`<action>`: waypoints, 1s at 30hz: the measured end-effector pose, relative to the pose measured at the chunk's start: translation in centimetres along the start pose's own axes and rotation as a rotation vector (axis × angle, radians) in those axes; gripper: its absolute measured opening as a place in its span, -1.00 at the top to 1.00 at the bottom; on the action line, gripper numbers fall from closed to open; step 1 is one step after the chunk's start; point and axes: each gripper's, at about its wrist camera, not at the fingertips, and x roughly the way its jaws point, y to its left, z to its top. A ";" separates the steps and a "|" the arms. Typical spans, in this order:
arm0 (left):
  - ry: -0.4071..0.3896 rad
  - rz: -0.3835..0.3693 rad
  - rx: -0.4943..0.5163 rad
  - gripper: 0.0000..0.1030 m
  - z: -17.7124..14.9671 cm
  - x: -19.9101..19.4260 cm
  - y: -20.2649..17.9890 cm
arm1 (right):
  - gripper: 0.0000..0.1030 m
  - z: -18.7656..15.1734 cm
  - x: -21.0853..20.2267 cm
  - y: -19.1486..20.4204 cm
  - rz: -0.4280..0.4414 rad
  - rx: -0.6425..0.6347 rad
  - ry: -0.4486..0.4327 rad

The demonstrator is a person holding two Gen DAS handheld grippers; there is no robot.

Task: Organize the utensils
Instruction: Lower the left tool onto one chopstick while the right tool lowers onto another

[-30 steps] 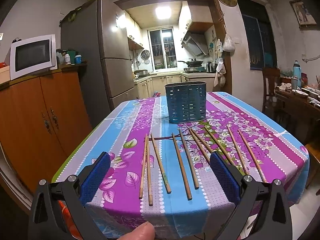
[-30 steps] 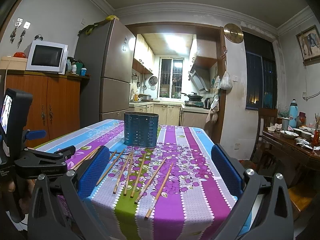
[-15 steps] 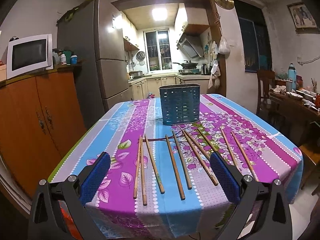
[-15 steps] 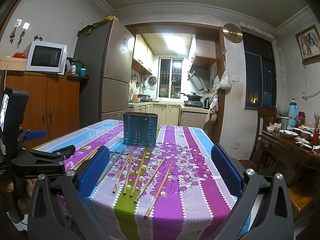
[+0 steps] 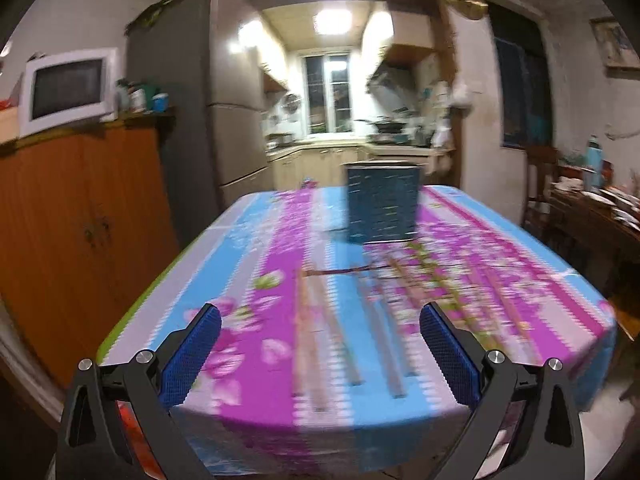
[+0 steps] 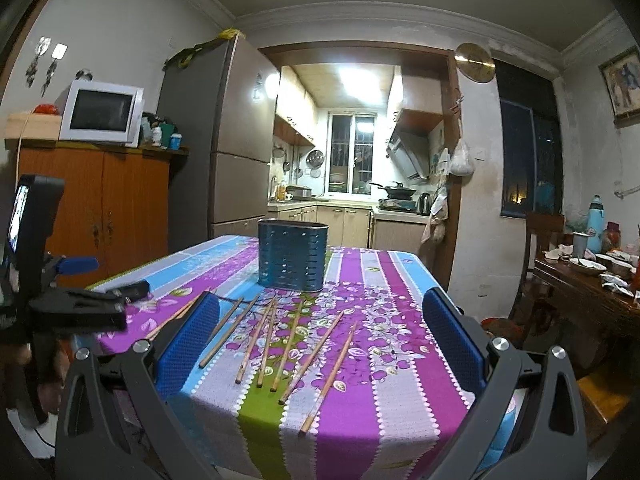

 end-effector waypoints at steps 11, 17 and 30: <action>0.051 0.076 -0.070 -0.93 -2.5 2.6 7.2 | -0.51 -2.3 3.2 3.8 0.125 -0.026 0.119; 0.056 0.018 -0.043 -0.81 -4.2 2.8 6.2 | 0.16 -4.4 4.9 6.1 0.202 -0.054 0.209; 0.109 -0.057 -0.022 -0.13 -6.7 5.0 4.7 | 0.55 -7.5 8.9 6.4 0.210 -0.034 0.321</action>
